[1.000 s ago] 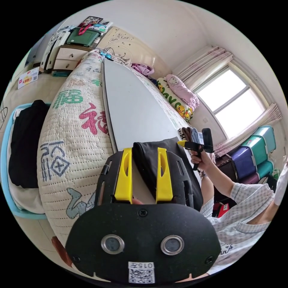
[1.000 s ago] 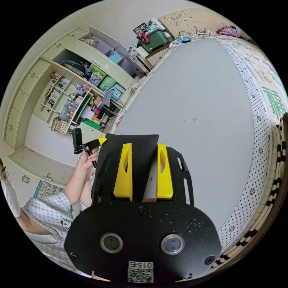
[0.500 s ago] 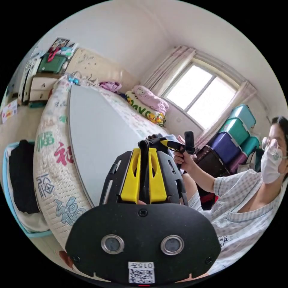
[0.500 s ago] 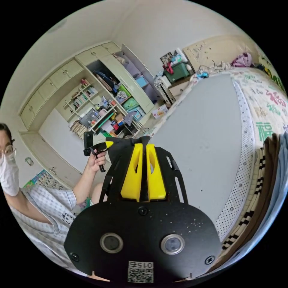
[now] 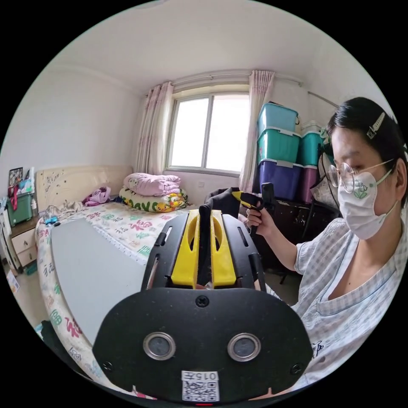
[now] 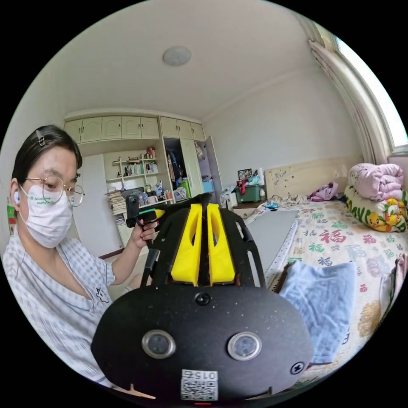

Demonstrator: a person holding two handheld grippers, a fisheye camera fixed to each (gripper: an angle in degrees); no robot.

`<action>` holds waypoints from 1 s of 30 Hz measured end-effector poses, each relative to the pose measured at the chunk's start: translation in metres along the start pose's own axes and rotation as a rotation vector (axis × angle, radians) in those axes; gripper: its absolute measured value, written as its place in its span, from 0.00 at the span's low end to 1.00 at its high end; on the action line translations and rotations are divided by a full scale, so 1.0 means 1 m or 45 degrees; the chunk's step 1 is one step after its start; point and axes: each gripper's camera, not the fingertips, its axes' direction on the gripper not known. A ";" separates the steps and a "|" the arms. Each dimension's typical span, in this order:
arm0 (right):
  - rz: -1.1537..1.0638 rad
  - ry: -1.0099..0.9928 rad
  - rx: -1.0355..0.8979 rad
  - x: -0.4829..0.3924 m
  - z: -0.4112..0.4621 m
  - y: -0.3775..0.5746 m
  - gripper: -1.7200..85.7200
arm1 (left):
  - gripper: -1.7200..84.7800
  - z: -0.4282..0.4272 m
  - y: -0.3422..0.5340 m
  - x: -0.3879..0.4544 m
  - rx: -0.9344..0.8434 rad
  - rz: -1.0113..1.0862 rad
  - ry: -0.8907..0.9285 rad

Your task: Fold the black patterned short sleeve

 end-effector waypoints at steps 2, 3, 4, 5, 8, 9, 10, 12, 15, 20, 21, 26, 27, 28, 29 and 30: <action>-0.038 0.099 -0.005 -0.008 -0.011 -0.017 0.03 | 0.05 0.049 -0.006 0.001 0.016 -0.012 0.095; -0.033 0.160 -0.017 -0.007 -0.012 -0.027 0.03 | 0.05 0.063 -0.007 0.001 0.014 -0.018 0.116; -0.025 0.183 -0.023 -0.005 -0.012 -0.032 0.03 | 0.05 0.091 -0.008 -0.001 0.003 -0.028 0.145; -0.010 0.222 -0.030 0.002 -0.009 -0.040 0.03 | 0.05 0.120 -0.008 -0.005 -0.008 -0.045 0.158; 0.055 0.309 -0.068 0.040 0.014 -0.054 0.03 | 0.05 0.195 0.001 -0.026 -0.055 -0.120 0.194; 0.095 0.341 -0.102 0.063 0.031 -0.059 0.03 | 0.05 0.210 0.003 -0.032 -0.068 -0.139 0.199; 0.140 0.371 -0.140 0.089 0.053 -0.061 0.03 | 0.05 0.242 0.010 -0.045 -0.096 -0.186 0.191; 0.207 0.427 -0.219 0.135 0.096 -0.064 0.03 | 0.05 0.291 0.024 -0.067 -0.145 -0.253 0.139; 0.345 0.568 -0.419 0.222 0.195 -0.057 0.03 | 0.05 0.377 0.055 -0.109 -0.272 -0.345 -0.070; 0.492 0.748 -0.672 0.313 0.340 -0.031 0.03 | 0.05 0.496 0.118 -0.172 -0.492 -0.509 -0.302; 0.477 0.765 -0.691 0.320 0.361 -0.033 0.04 | 0.05 0.502 0.122 -0.178 -0.486 -0.532 -0.297; 0.516 0.764 -0.769 0.348 0.412 -0.044 0.08 | 0.06 0.546 0.147 -0.210 -0.494 -0.618 -0.439; 0.532 0.739 -0.761 0.353 0.416 -0.047 0.09 | 0.06 0.550 0.150 -0.212 -0.510 -0.619 -0.470; 0.541 0.732 -0.754 0.355 0.417 -0.049 0.09 | 0.06 0.560 0.157 -0.215 -0.546 -0.598 -0.472; 0.557 0.728 -0.738 0.356 0.417 -0.054 0.10 | 0.06 0.569 0.163 -0.218 -0.589 -0.584 -0.463; 0.562 0.722 -0.714 0.354 0.416 -0.058 0.10 | 0.06 0.572 0.166 -0.218 -0.604 -0.579 -0.471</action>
